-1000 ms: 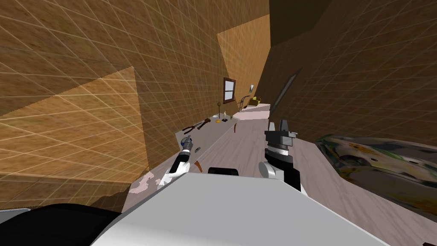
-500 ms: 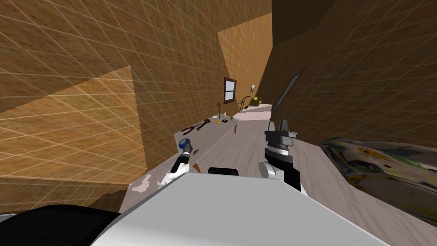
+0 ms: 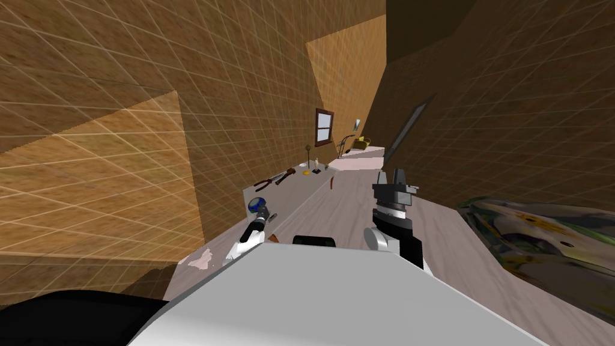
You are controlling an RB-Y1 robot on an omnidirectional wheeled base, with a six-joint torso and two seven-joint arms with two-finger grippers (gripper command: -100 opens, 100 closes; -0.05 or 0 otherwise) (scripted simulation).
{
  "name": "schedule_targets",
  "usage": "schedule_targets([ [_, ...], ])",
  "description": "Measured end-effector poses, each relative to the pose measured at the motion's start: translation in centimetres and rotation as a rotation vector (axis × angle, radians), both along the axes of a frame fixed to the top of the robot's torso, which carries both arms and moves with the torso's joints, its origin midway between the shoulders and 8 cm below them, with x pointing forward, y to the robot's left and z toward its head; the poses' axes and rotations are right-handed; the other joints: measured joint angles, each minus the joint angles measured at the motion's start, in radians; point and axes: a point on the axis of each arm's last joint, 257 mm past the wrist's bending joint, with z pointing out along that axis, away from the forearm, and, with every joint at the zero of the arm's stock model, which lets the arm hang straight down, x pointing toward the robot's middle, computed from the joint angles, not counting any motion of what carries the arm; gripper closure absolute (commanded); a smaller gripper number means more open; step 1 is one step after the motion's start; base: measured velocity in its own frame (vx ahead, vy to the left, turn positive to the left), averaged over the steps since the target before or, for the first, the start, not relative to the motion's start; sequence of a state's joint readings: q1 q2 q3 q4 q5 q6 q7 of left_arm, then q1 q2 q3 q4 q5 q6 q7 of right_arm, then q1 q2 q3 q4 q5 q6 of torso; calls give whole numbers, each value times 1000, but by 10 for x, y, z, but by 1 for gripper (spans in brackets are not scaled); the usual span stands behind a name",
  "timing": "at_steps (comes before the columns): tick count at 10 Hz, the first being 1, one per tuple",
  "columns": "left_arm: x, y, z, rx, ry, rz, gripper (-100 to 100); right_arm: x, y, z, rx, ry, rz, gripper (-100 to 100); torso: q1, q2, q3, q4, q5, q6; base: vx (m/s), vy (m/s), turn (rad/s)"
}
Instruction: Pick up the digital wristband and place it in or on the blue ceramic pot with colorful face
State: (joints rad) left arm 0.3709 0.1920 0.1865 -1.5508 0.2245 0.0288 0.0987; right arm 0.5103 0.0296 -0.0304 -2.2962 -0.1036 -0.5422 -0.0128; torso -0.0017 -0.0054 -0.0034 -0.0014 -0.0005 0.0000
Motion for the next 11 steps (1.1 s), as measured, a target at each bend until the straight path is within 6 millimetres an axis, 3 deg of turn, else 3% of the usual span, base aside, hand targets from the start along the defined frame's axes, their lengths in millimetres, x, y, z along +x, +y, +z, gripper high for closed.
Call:
schedule_targets([
  [4,-23,26,-59,-96,144,82,-100,0,0,0,0,0,0,0,-1,-2,-1,0,0,0,109,-50,36],
  [6,-47,34,-88,-142,216,124,-100,0,0,0,0,0,0,0,0,0,0,0,0,0,73,-32,18],
  [11,-87,49,-137,-234,352,216,-100,0,0,0,0,0,0,0,0,2,1,0,0,0,77,-42,25],
])
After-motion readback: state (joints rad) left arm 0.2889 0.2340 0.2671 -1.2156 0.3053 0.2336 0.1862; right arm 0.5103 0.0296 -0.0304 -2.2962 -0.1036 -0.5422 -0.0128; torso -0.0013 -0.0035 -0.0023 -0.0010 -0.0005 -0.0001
